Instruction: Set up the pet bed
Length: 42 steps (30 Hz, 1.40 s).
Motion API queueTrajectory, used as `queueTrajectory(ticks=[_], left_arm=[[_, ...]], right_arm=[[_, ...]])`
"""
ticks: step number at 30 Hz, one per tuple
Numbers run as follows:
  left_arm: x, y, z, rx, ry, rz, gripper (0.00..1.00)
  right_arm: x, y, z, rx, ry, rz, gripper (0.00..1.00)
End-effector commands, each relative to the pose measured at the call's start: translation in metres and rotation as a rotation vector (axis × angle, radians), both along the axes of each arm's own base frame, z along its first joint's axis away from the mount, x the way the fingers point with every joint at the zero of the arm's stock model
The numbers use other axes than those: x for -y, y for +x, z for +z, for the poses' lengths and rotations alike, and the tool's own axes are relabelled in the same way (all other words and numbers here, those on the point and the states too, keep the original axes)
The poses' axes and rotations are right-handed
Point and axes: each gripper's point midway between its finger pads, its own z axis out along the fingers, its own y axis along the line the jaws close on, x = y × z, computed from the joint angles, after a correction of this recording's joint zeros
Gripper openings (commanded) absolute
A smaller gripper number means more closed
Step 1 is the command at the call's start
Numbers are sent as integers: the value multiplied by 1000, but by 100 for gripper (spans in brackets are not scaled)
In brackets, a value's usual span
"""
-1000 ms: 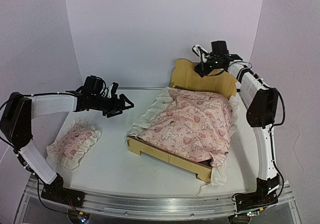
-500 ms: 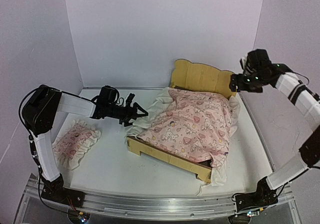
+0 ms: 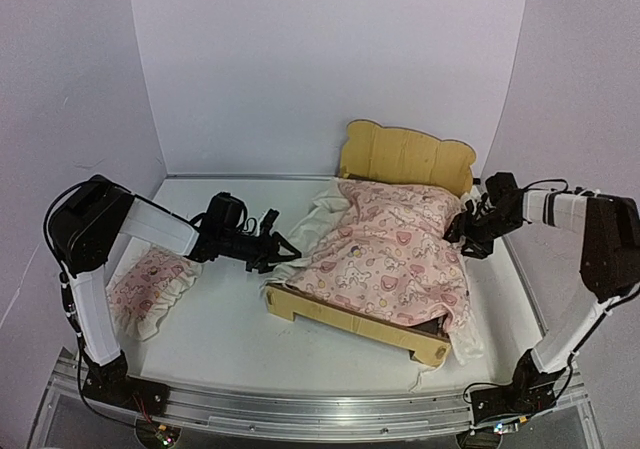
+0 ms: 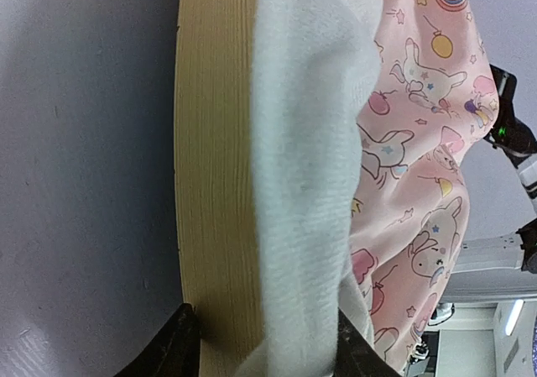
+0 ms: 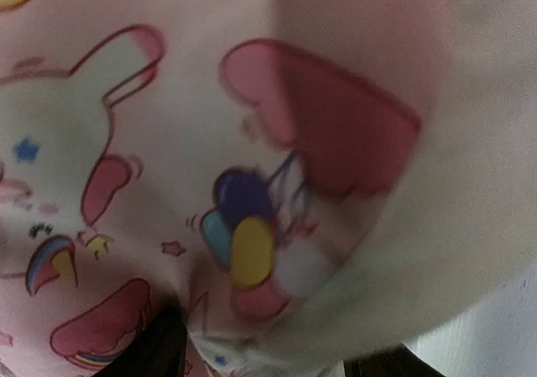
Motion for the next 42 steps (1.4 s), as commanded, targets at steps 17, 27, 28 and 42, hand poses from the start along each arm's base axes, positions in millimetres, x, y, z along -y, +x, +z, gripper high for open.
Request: queueTrajectory(ticks=[17,27,28,42], left_arm=[[125,-145,37,349,29,-345,61],[-33,-47,120,654,348,81,83],[-52,-32,135,681,359,153,84],[-121,142,236,762,116,450,85]], right_arm=[[-81,190,52,476,-6,463,84],[125,154,186,339,-1034,-208,98],[117,141,181,324,-956,-210,98],[28,-32,99,201,-104,-145,98]])
